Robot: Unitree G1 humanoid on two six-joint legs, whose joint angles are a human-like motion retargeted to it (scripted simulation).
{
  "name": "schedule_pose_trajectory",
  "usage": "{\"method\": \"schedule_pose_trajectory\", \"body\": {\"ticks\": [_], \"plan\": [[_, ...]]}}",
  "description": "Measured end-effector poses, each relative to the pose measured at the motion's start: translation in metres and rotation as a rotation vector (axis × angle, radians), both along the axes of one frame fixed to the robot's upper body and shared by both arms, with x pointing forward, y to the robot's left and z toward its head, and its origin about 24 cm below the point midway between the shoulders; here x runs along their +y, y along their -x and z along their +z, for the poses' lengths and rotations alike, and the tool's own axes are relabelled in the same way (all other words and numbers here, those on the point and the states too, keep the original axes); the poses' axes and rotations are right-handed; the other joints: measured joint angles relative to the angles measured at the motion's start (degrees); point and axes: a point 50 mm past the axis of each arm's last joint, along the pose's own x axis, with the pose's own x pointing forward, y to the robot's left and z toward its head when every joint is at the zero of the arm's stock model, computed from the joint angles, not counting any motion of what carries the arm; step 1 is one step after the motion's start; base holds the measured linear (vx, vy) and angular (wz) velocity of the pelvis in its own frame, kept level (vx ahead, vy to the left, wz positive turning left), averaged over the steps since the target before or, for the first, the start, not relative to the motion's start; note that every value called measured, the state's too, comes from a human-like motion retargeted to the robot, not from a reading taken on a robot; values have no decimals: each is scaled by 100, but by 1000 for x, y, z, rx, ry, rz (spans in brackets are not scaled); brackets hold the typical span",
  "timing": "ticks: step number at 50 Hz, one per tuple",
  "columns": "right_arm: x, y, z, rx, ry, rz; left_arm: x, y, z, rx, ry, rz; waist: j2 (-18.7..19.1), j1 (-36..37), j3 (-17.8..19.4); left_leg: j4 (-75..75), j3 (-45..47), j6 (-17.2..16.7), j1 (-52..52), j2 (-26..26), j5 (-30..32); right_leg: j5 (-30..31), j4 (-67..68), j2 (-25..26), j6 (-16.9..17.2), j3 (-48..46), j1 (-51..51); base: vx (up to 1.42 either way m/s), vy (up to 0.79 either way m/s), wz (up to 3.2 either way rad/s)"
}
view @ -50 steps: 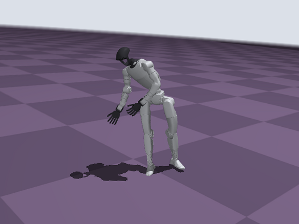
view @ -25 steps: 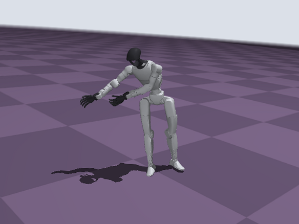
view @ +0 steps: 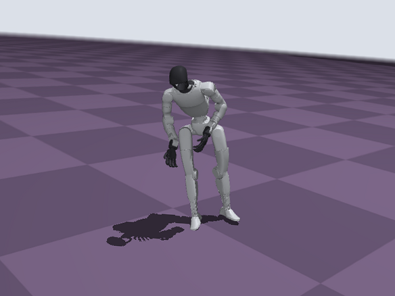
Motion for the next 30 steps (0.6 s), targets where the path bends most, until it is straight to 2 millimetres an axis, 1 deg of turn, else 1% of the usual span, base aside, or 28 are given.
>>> {"method": "schedule_pose_trajectory", "body": {"ticks": [3,5,7,9,10,12,13,15,17,18,20,23,25,26,28,30], "plan": [[-48,-13,46,-123,200,-104,-53,-5,37,-109,64,-85,-45,-130,0,0,-169,0,36,21,15,-28,0,-40,0,-166,125,4,3,49],[-81,-21,77,-168,308,-199,-91,-10,65,-188,76,-165,-144,-212,0,0,-281,0,33,36,29,-40,0,-58,0,-279,182,0,3,49],[-115,-29,109,-180,381,-319,-127,-15,93,-259,56,-247,-261,-288,0,0,-391,0,-10,48,46,-45,0,-74,0,-392,199,-3,2,50],[-146,-32,138,-176,395,-456,-156,-21,116,-314,0,-308,-408,-368,0,0,-494,0,-69,52,66,-46,0,-89,0,-502,197,-5,2,49],[-161,-31,151,-172,381,-526,-169,-24,126,-336,-36,-329,-480,-408,0,0,-543,0,-103,52,76,-45,0,-97,0,-555,191,-6,2,47],[-181,-27,171,-177,317,-639,-186,-31,139,-363,-118,-344,-573,-478,0,0,-635,0,-181,49,97,-46,0,-111,0,-653,166,-5,1,45],[-187,-25,177,-184,281,-675,-191,-35,144,-372,-157,-342,-599,-506,0,0,-677,0,-218,48,107,-48,0,-117,0,-696,153,-3,1,40],[-190,-24,181,-200,223,-695,-196,-42,150,-380,-209,-325,-596,-532,0,0,-753,0,-296,55,125,-55,0,-125,0,-764,115,0,-1,34],[-179,-29,174,-217,197,-635,-192,-47,151,-374,-211,-308,-516,-500,0,0,-815,0,-385,74,141,-67,0,-128,0,-802,54,5,-3,26],[-170,-33,165,-224,196,-578,-187,-49,148,-362,-192,-300,-452,-489,0,0,-847,0,-398,84,142,-82,0,-129,0,-818,54,8,-3,19],[-146,-37,135,-218,203,-447,-170,-53,133,-325,-140,-284,-322,-454,0,0,-894,0,-386,111,137,-120,2,-125,0,-831,84,10,-4,11],[-97,-35,71,-118,187,-299,-124,-50,83,-224,-103,-221,-207,-309,0,0,-902,0,-330,144,124,-190,16,-122,0,-809,138,11,-5,1],[-61,-25,28,-12,153,-224,-89,-42,44,-132,-115,-152,-122,-174,0,0,-872,0,-310,156,123,-233,32,-127,0,-789,146,9,-5,-1],[-43,-19,10,41,129,-187,-72,-38,27,-81,-126,-116,-57,-94,0,0,-843,0,-322,157,129,-247,35,-132,0,-786,132,8,-5,2],[-10,-3,-21,133,74,-109,-40,-25,-4,24,-143,-57,71,63,0,0,-769,0,-344,150,150,-265,33,-145,0,-789,110,3,-2,3],[15,10,-37,181,24,-38,-16,-12,-25,111,-141,-25,209,220,0,0,-670,0,-401,133,188,-263,18,-163,0,-816,64,0,-2,9]]}}
